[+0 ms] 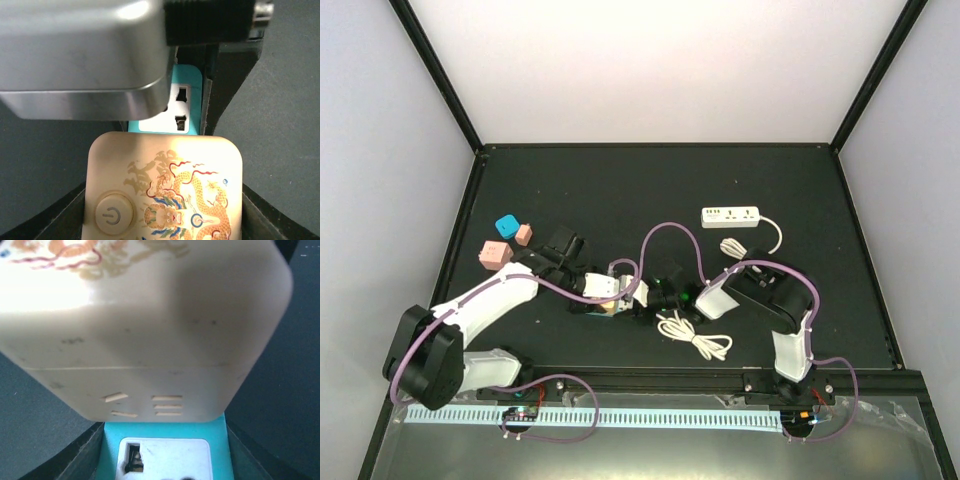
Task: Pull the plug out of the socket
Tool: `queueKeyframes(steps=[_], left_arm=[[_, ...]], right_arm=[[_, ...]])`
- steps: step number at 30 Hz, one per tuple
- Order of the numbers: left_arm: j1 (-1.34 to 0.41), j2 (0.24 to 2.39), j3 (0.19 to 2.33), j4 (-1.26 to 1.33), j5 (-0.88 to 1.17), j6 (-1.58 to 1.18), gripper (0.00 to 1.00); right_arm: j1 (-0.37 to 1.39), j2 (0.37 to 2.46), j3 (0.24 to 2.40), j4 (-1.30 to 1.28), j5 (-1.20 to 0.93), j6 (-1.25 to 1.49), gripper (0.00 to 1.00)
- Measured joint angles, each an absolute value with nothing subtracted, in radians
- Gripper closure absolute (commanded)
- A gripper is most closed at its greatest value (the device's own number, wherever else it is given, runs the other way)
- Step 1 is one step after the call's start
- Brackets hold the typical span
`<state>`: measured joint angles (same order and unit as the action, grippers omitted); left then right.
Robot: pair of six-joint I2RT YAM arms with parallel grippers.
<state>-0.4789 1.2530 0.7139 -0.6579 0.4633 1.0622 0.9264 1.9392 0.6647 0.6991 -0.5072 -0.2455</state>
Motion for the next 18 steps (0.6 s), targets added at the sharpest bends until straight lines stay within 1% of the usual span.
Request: queueKeyframes(steps=[5, 8, 18], left_arm=[[-0.48, 1.195, 0.686, -0.657, 0.446, 1.065, 0.68], [-0.48, 1.184, 0.683, -0.661, 0.44, 1.054, 0.71], [-0.477, 1.272, 0.756, -0.727, 0.439, 1.024, 0.74]], right_arm=[[0.932, 1.947, 0.677, 0.705, -0.509, -0.256, 0.99], [0.934, 1.948, 0.681, 0.707, -0.508, -0.264, 0.99], [0.936, 1.958, 0.694, 0.691, -0.5, -0.284, 0.99]])
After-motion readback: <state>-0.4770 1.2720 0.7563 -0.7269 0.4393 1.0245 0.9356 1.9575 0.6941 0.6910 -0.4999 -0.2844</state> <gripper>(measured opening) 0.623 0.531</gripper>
